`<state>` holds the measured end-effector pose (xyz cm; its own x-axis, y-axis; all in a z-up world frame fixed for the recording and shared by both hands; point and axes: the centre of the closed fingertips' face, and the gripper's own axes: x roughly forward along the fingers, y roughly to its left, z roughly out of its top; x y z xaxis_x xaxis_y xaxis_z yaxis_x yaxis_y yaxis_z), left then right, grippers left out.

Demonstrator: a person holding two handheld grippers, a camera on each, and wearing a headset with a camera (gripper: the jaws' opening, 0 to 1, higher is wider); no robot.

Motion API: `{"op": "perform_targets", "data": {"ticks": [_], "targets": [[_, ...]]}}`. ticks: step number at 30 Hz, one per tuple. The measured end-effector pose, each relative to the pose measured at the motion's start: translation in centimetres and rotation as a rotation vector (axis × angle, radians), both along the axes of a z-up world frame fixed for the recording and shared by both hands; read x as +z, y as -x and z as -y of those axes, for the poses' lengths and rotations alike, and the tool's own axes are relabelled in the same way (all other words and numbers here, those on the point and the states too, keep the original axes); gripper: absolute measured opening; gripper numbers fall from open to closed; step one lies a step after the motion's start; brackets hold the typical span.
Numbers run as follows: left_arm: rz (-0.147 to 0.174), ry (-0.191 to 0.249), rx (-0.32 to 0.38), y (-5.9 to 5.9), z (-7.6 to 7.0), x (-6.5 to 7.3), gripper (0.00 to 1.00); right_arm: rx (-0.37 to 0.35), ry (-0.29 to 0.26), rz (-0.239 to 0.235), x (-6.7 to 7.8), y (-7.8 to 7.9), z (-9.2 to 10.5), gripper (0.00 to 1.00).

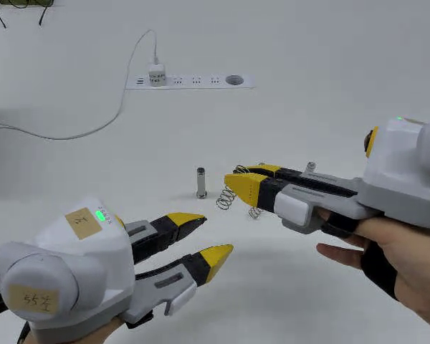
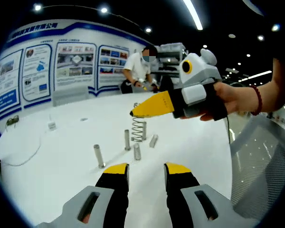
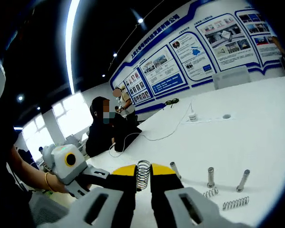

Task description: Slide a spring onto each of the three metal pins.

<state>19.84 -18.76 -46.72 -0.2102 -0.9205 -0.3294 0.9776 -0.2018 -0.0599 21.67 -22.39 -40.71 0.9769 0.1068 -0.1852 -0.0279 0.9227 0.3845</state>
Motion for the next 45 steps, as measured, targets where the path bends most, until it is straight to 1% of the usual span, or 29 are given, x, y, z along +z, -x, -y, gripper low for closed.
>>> {"op": "perform_targets", "data": {"ticks": [1, 3, 4, 5, 11, 14, 20, 24, 28, 30, 35, 38, 41, 45], "targets": [[0.001, 0.001, 0.004, 0.0, 0.0, -0.1, 0.31, 0.008, 0.026, -0.001, 0.0, -0.3, 0.0, 0.11], [0.003, 0.000, 0.010, -0.1, 0.0, -0.2, 0.35, 0.013, 0.044, -0.006, 0.0, -0.7, 0.0, 0.11], [0.004, 0.000, 0.013, -0.1, -0.1, -0.2, 0.36, 0.016, 0.073, -0.005, 0.0, -0.9, 0.2, 0.11], [0.005, 0.000, 0.014, -0.1, -0.1, -0.2, 0.37, 0.018, 0.088, -0.006, 0.0, -1.1, 0.3, 0.11], [0.013, -0.009, 0.028, -0.2, -0.3, -0.6, 0.42, 0.013, 0.138, 0.001, 0.2, -2.5, 1.1, 0.11], [0.017, -0.012, 0.034, -0.2, -0.5, -0.8, 0.45, 0.006, 0.133, 0.012, 0.3, -3.1, 1.7, 0.11], [0.012, -0.013, 0.044, -0.3, -0.5, -1.1, 0.49, -0.006, 0.152, 0.024, 0.2, -4.1, 2.5, 0.11], [0.010, -0.019, 0.043, -0.3, -0.5, -1.2, 0.52, -0.011, 0.176, 0.022, -0.2, -4.8, 3.0, 0.11], [0.007, -0.019, 0.046, -0.3, -0.4, -1.2, 0.54, -0.008, 0.188, 0.016, -0.7, -5.3, 3.4, 0.12], [0.013, -0.023, 0.048, -0.4, -0.4, -1.3, 0.54, -0.015, 0.190, 0.010, -1.0, -5.5, 3.7, 0.11], [0.002, -0.028, 0.054, -0.4, -0.3, -1.4, 0.57, -0.017, 0.199, -0.005, -1.8, -6.0, 4.1, 0.12], [0.000, -0.031, 0.051, -0.4, -0.3, -1.5, 0.58, -0.019, 0.219, -0.016, -2.3, -6.3, 4.2, 0.12], [-0.009, -0.034, 0.060, -0.5, -0.3, -1.7, 0.60, -0.017, 0.217, -0.025, -2.8, -6.5, 4.2, 0.12], [-0.009, -0.036, 0.064, -0.6, -0.2, -1.8, 0.62, -0.017, 0.218, -0.032, -3.2, -6.7, 4.3, 0.12]]}}
